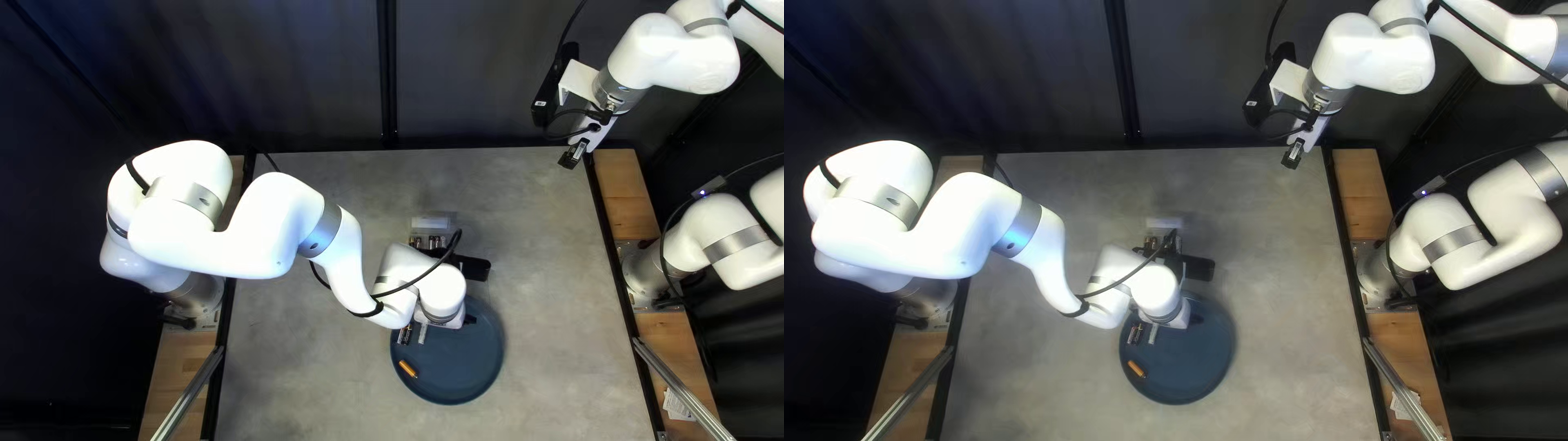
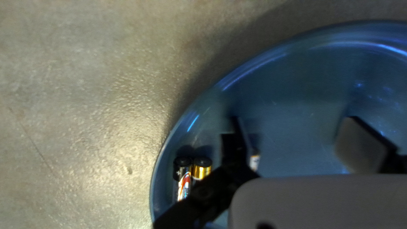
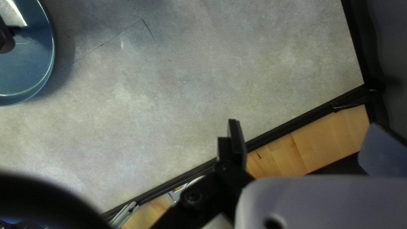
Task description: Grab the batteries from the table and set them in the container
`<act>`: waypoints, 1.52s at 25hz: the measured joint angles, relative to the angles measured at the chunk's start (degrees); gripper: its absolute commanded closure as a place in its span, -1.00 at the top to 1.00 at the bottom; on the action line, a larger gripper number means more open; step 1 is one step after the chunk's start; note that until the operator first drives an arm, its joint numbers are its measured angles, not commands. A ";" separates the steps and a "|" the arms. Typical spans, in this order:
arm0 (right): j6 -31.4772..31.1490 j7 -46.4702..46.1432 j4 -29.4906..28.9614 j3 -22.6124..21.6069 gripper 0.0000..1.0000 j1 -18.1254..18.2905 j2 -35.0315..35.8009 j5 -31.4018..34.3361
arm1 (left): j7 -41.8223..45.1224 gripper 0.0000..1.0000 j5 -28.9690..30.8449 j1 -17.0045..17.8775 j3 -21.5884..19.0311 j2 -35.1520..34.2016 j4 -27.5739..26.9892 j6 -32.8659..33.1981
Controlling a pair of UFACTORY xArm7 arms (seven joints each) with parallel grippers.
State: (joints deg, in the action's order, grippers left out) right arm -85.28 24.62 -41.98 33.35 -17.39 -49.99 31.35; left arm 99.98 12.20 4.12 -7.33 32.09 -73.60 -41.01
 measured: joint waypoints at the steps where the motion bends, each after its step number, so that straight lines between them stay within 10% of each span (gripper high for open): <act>1: 0.00 0.00 0.00 0.00 1.00 0.00 0.00 0.00 | 1.04 -1.00 0.27 0.54 0.21 -0.30 0.07 -0.35; 4: 0.00 0.00 0.00 0.00 1.00 0.00 0.00 0.00 | 3.35 -1.00 1.09 2.10 0.65 -0.94 -0.53 -2.02; 5: 0.00 0.00 0.00 0.00 1.00 0.00 0.00 0.00 | 3.79 0.61 1.28 2.56 0.71 -0.88 -1.18 -2.96; 6: 0.00 0.00 0.00 0.00 1.00 0.00 0.00 0.00 | 3.96 1.00 1.38 2.86 0.72 -0.64 -1.98 -3.96; 15: 0.00 0.00 0.00 0.00 1.00 0.00 0.00 0.00 | -2.66 1.00 2.47 3.89 -0.43 2.82 -9.08 -12.99; 25: 0.00 0.00 0.00 0.00 1.00 0.00 0.00 0.00 | -33.30 1.00 -2.26 -1.90 -8.90 6.16 -17.57 -21.18; 38: 0.00 0.00 0.00 0.00 1.00 0.00 0.00 0.00 | -43.58 1.00 -1.26 -5.25 -11.65 1.43 -6.60 -9.42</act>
State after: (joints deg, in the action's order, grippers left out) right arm -85.28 24.62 -41.98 33.35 -17.39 -49.99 31.35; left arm 56.41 10.94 -1.13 -18.98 33.53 -80.20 -50.43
